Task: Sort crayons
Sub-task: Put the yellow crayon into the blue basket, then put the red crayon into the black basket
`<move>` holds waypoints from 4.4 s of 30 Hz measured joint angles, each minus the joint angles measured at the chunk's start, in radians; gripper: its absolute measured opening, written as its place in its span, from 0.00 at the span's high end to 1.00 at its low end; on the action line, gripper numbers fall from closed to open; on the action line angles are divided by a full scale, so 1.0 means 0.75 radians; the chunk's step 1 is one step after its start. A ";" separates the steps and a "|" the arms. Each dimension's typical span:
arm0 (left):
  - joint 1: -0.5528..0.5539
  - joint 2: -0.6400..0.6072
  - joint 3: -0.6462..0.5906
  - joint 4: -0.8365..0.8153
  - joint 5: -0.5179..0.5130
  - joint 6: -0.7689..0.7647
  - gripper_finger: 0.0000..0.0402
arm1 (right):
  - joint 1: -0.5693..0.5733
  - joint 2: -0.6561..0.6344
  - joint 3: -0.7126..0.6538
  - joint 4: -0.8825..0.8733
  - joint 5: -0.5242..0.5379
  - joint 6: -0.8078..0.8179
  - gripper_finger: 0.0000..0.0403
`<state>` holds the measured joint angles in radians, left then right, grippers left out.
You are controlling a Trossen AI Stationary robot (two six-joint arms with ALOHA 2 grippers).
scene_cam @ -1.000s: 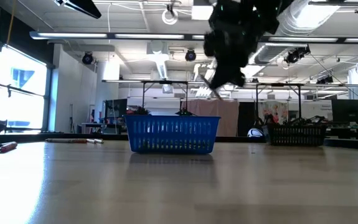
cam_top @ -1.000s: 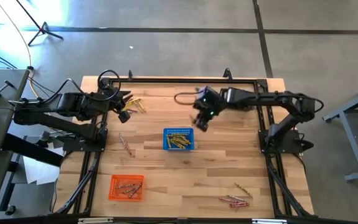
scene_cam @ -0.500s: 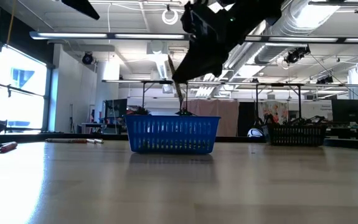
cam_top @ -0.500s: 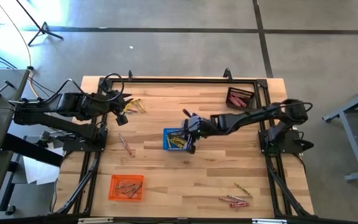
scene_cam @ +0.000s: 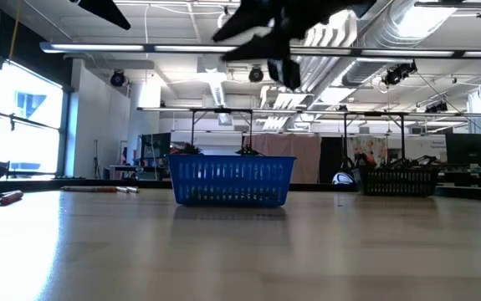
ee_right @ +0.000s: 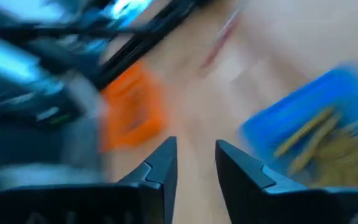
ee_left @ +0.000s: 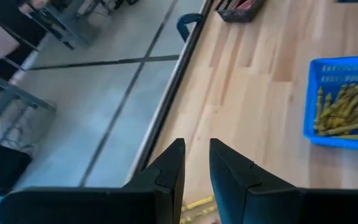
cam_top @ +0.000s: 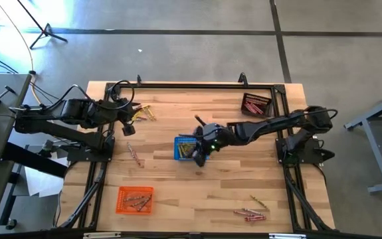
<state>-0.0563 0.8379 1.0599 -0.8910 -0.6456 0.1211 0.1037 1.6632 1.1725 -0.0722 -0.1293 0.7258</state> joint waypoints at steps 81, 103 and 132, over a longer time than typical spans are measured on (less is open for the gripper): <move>-0.010 0.273 0.000 0.147 0.218 -0.662 0.85 | -0.085 0.017 -0.069 0.031 0.622 -0.387 0.97; -0.016 0.227 -0.001 0.099 0.221 -0.624 0.85 | -0.056 0.038 0.239 -0.788 0.036 -0.125 0.76; -0.013 0.227 -0.001 0.146 0.251 -0.613 0.85 | 0.880 0.041 0.008 -0.801 0.080 0.417 0.80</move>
<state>-0.0658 1.0084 1.0595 -0.7814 -0.4577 -0.3385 0.7641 1.6937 1.1786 -0.6731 -0.0690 1.0382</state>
